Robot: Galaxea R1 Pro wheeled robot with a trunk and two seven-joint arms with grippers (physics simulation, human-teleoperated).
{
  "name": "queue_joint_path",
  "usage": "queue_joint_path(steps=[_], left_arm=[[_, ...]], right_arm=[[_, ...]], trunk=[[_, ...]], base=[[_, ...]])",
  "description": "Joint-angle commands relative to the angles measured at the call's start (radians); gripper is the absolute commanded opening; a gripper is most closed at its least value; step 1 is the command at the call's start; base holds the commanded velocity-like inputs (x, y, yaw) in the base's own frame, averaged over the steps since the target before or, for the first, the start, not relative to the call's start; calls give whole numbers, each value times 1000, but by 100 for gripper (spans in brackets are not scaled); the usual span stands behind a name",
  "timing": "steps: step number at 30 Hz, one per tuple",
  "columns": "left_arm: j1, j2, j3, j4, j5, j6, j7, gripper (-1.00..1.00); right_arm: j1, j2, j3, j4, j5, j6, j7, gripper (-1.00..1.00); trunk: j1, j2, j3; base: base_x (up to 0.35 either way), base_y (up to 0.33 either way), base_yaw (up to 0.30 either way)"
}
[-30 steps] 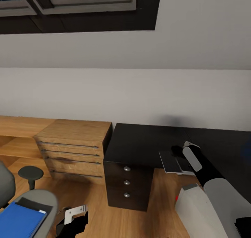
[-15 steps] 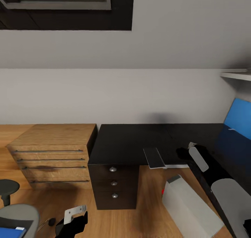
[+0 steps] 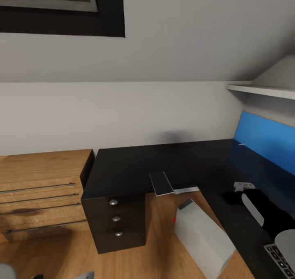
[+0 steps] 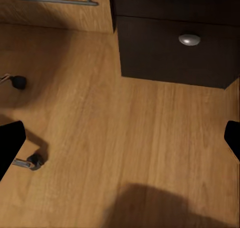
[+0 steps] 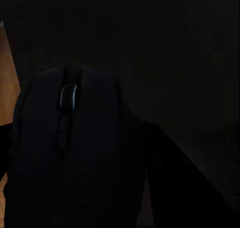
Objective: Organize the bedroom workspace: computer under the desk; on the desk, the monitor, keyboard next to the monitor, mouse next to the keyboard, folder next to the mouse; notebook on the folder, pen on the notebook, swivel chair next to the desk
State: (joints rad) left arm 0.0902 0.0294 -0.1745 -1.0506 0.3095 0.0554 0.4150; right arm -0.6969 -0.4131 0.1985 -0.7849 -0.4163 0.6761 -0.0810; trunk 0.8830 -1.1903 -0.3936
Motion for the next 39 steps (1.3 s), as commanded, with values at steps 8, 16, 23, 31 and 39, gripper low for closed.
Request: queue_joint_path(steps=[8, 16, 23, 31, 39], left_arm=[[0, 5, -2, -2, 5, 3, 8, 100], [0, 20, -1, -3, 5, 1, 8, 100], [0, 21, -2, -3, 5, 0, 8, 100], [0, 21, -1, -43, 8, 1, 12, 100], [0, 20, 0, -67, 11, 1, 14, 100]], right_arm=[[-1, 1, 6, 22, 42, -19, -11, -100], [-1, 4, 8, 38, 105, -61, -11, -100], [-1, 6, 28, 107, 144, -120, -12, -100], [-1, 7, 38, 224, 252, -334, -11, -100], [-1, 6, 38, 261, 261, -371, -10, -100]], trunk=[[0, -1, 5], [0, -1, 11], [0, -1, 11], [0, -1, 11], [19, -36, -5]], base=[[0, -38, -279], [0, -2, -248], [0, 0, -29], [0, 0, -1], [0, 0, 0]])
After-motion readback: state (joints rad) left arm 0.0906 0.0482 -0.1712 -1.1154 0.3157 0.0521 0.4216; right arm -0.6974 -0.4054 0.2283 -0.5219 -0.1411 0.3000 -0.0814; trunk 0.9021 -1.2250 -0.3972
